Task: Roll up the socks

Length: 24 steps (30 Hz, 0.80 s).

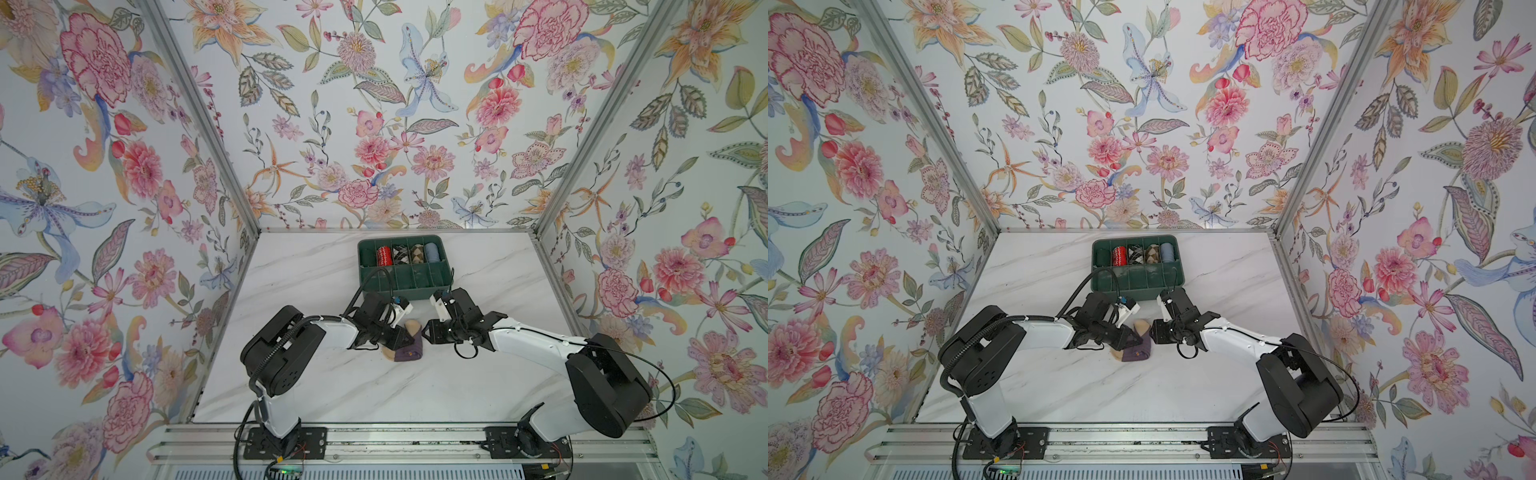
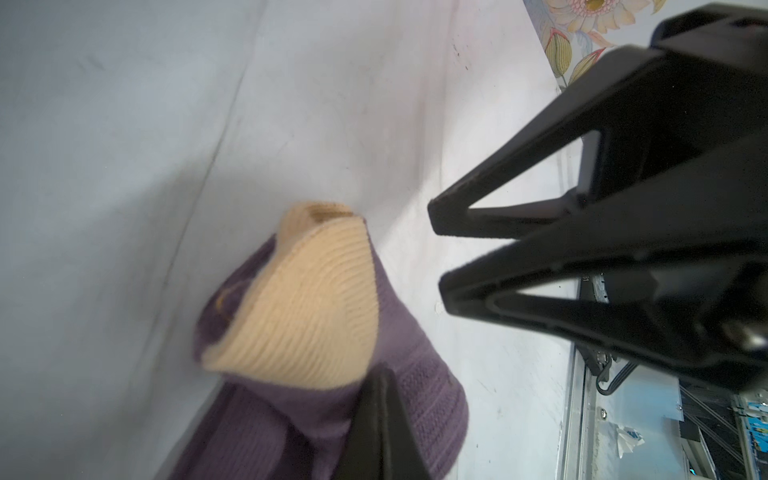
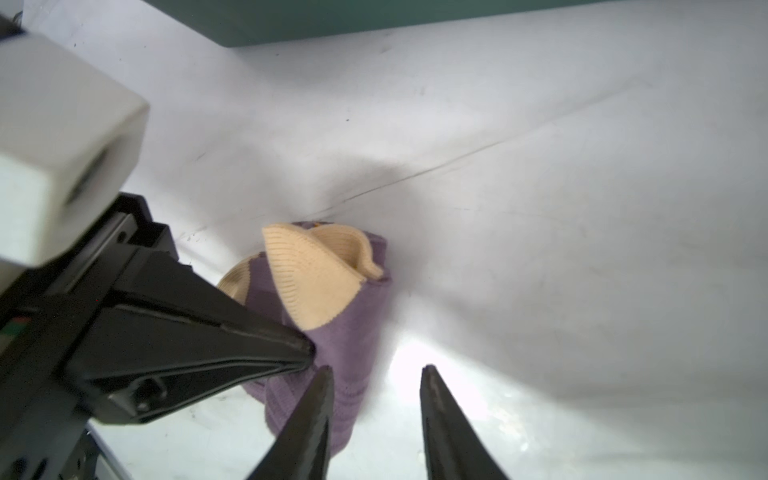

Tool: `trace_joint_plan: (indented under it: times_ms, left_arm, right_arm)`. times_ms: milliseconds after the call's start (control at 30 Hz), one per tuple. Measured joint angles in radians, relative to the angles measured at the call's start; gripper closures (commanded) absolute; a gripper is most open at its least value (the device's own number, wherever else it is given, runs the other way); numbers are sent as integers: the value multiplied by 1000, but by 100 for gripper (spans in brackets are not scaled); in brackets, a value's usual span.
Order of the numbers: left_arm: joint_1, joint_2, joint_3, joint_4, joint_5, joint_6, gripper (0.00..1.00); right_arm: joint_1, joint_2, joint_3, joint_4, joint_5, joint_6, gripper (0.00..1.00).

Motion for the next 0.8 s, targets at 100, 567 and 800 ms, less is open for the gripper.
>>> trace_joint_plan:
  times_ms: [100, 567, 800]
  left_arm:
    - [0, 0, -3, 7, 2, 0, 100]
    - [1, -4, -63, 121, 8, -60, 100]
    - [14, -2, -132, 247, 39, -110, 100]
  right_arm:
    - [-5, 7, -10, -1, 9, 5, 65]
    - [65, 85, 8, -4, 66, 7, 66]
    - [67, 85, 8, 15, 47, 7, 66]
